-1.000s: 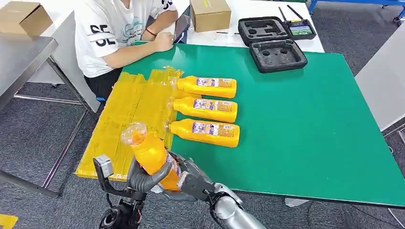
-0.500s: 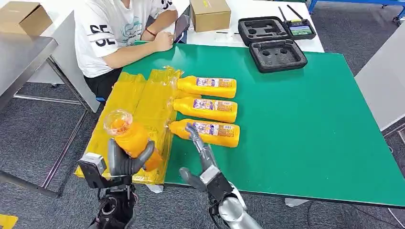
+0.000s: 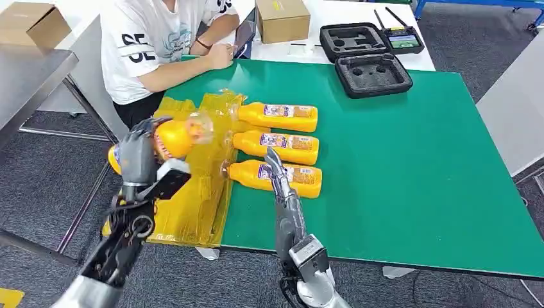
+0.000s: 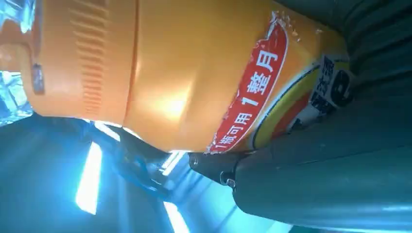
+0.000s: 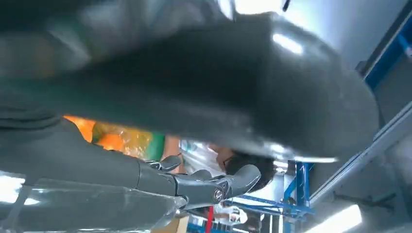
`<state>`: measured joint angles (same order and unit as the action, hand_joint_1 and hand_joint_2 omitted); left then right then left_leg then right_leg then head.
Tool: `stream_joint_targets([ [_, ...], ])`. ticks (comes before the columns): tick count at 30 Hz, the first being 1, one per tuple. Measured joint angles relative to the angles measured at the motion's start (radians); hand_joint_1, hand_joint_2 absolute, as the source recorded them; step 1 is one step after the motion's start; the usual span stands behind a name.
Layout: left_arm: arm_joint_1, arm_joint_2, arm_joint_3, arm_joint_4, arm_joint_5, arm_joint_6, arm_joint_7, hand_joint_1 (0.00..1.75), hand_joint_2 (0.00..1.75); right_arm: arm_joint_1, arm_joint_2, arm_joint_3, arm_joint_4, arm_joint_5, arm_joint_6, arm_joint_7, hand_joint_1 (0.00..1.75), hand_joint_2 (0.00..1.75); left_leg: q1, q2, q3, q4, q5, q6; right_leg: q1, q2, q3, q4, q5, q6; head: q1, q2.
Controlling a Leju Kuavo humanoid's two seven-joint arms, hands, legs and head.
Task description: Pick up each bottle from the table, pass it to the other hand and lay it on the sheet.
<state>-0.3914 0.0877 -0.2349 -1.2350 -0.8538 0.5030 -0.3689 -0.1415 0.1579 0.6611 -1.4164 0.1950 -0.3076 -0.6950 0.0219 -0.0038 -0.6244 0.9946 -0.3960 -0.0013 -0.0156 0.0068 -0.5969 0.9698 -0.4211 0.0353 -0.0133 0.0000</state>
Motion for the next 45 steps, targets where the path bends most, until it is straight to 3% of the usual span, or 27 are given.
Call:
stream_joint_targets([
  [3, -0.067, 0.034, -0.018, 0.096, -0.028, -0.026, 0.005, 1.75, 1.75, 0.0, 0.0, 0.005, 0.0, -0.012, 0.012, -0.001, 0.0, 0.0, 0.0, 0.001, 0.0, 0.0, 0.0, 0.0, 0.0, 0.001, 0.0, 0.0, 0.0, 0.0, 0.0, 0.0],
  [11, -0.298, 0.086, -0.166, 0.438, -0.164, -0.283, 0.049, 1.75, 1.75, -0.03, 0.009, 0.006, 0.011, -0.053, 0.076, -0.001, 0.0, 0.0, 0.0, 0.0, 0.0, 0.0, 0.001, 0.0, 0.0, 0.0, 0.0, 0.0, 0.0, 0.0, 0.001, 0.0],
  [18, -0.395, 0.139, -0.268, 0.625, -0.192, -0.452, 0.053, 1.75, 1.75, -0.031, -0.01, 0.01, 0.027, -0.071, 0.101, -0.001, 0.0, 0.0, 0.0, 0.0, 0.0, 0.0, 0.001, 0.0, 0.0, 0.001, -0.001, 0.0, 0.0, 0.0, 0.001, 0.0],
  [33, -0.439, 0.167, -0.316, 0.709, -0.186, -0.474, 0.051, 1.75, 1.75, -0.029, -0.023, 0.014, 0.041, -0.071, 0.103, -0.001, 0.0, 0.0, 0.0, 0.0, -0.001, 0.0, 0.001, 0.0, 0.0, 0.0, 0.0, 0.0, 0.0, 0.0, 0.001, 0.0],
  [45, -0.446, 0.197, -0.33, 0.723, -0.135, -0.61, 0.026, 1.75, 1.75, -0.029, -0.035, 0.032, 0.06, -0.046, 0.107, -0.001, 0.0, 0.0, 0.0, 0.0, -0.001, 0.0, 0.001, 0.0, 0.001, 0.0, -0.001, 0.0, 0.0, 0.0, 0.0, 0.0],
])
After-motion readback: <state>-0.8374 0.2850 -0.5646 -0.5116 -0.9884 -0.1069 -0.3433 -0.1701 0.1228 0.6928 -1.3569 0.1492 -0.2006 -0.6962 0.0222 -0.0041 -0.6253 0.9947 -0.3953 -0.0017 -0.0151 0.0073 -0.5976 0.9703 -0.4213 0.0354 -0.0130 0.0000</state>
